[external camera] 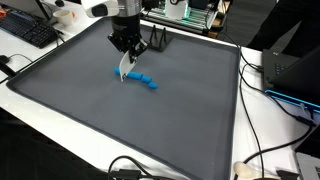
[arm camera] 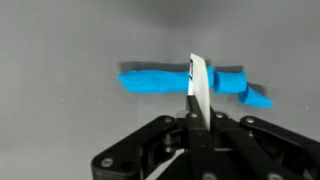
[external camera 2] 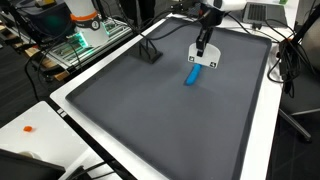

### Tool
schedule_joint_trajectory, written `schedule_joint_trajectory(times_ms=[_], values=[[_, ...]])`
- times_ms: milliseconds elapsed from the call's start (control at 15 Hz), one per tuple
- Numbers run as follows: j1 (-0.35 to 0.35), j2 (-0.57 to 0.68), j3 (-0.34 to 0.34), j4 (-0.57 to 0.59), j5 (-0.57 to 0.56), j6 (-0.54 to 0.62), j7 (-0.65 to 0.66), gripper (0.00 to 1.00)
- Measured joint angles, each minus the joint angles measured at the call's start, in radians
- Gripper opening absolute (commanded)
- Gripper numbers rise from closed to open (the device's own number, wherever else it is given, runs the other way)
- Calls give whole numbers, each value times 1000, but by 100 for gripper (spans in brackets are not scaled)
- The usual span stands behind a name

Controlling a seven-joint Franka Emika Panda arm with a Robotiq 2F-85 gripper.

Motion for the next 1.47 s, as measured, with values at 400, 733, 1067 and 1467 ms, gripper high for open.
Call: schedule_joint_trajectory(times_ms=[400,733,1067,1467], values=[[-1,25,0,3,0,0,-1,1],[-1,50,0,6,0,0,-4,1],[-1,61,0,9,0,0,-5,1],[-1,70,0,10,0,0,-8,1]])
